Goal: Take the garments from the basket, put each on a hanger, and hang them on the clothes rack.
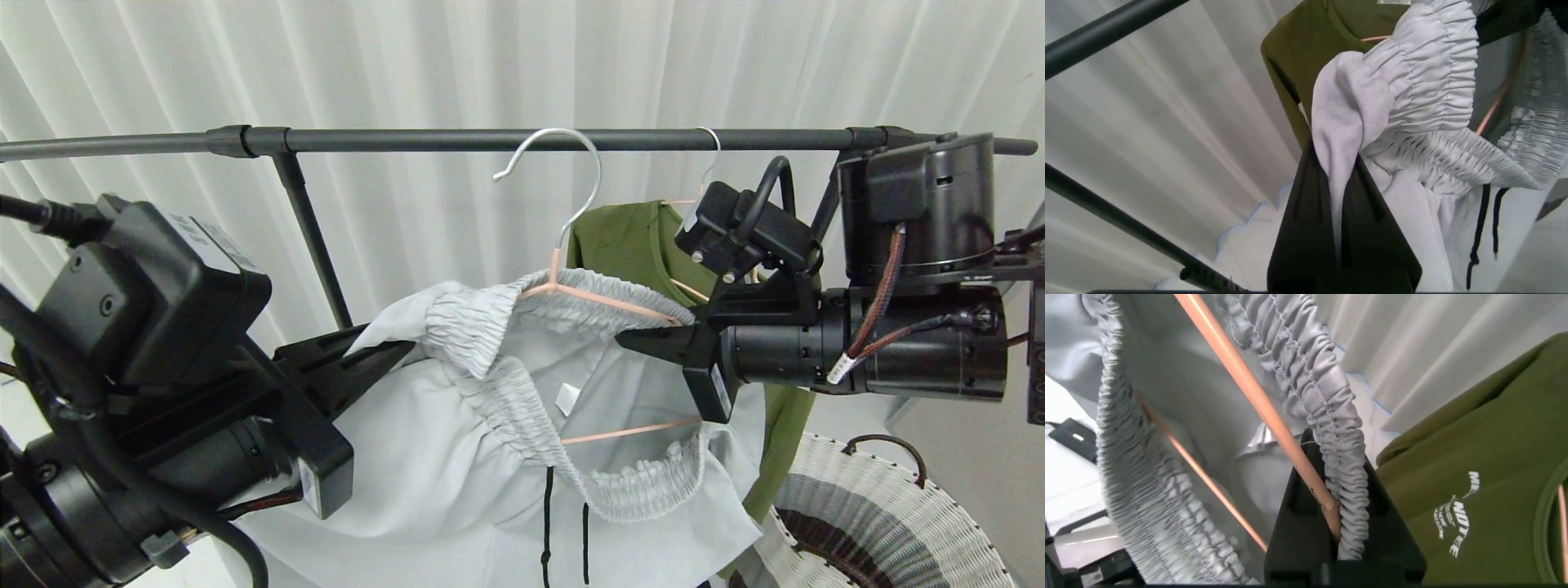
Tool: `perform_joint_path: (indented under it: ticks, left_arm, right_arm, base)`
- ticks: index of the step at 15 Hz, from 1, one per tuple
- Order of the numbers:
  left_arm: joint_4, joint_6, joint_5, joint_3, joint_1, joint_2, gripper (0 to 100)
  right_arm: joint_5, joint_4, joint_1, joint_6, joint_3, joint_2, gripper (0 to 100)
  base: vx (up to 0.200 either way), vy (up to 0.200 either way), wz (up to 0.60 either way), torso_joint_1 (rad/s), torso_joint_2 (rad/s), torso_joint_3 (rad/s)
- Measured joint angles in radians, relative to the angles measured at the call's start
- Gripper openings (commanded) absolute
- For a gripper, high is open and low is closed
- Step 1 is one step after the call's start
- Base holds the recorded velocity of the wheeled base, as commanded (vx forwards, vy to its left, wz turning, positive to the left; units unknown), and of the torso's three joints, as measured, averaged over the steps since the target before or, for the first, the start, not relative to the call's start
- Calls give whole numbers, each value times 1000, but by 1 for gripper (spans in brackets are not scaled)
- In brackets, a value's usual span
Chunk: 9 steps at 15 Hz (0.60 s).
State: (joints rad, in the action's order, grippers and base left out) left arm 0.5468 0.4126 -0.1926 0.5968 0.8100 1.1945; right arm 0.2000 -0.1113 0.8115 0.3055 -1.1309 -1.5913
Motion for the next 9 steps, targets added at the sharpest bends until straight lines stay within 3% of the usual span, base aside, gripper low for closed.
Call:
perform_joint_path:
  ticks: [2, 3, 9]
  left_arm:
    - [0, 4, 0, 0, 1, -1, 0]
    - [1, 17, 0, 0, 1, -1, 100]
    - [3, 23, -1, -21, 1, -20, 100]
  right_arm:
    - [-3, -13, -2, 20, 0, 1, 0]
    - [-4, -23, -3, 50, 0, 2, 0]
    - [-3, -54, -35, 259, 5, 24, 0]
  base:
    - [0, 0, 0, 0, 0, 0]
    - [0, 0, 0, 0, 0, 0]
    - [0, 0, 0, 0, 0, 0]
